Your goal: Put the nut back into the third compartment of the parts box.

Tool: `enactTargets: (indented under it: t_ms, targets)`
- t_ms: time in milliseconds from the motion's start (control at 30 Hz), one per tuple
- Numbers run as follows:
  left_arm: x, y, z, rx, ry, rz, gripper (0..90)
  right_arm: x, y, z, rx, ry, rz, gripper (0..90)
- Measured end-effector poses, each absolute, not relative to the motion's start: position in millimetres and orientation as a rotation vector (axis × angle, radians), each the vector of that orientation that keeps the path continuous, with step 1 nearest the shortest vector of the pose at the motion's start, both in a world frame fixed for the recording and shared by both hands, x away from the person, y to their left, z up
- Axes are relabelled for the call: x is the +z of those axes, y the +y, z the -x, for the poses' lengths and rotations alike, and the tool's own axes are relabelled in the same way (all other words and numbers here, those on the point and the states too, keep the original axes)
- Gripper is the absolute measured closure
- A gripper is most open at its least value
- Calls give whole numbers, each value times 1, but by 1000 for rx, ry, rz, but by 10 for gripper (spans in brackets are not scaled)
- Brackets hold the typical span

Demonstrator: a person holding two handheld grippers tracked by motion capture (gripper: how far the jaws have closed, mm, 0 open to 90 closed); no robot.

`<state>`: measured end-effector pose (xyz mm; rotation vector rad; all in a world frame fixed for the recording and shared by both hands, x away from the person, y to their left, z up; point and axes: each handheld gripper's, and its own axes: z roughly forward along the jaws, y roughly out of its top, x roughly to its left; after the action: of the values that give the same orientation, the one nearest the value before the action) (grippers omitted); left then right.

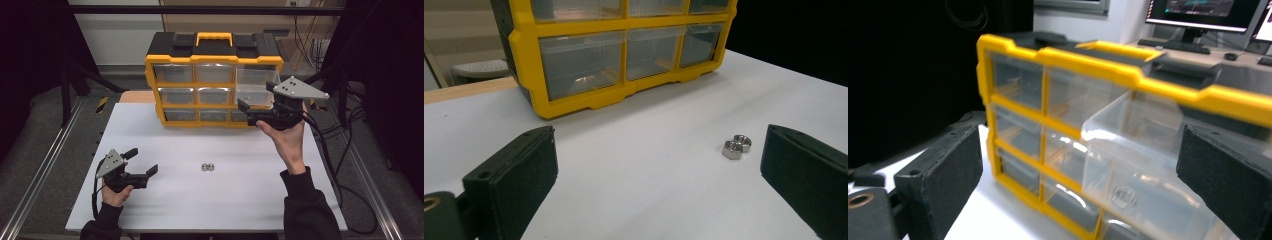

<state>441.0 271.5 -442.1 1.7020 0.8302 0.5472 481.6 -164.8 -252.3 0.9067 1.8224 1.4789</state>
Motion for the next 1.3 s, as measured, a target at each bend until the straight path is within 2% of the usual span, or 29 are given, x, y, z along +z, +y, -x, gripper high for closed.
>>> enactTargets:
  t_ms: [667, 1300]
  targets:
    - [-442, 272, -441, 547, 829, -1701, 13, -329, -157, -473, 1484, 1934, -980, 50]
    - [-442, 272, -441, 547, 829, -1702, 13, -393, -123, -479, 1410, 2118, -1010, 56]
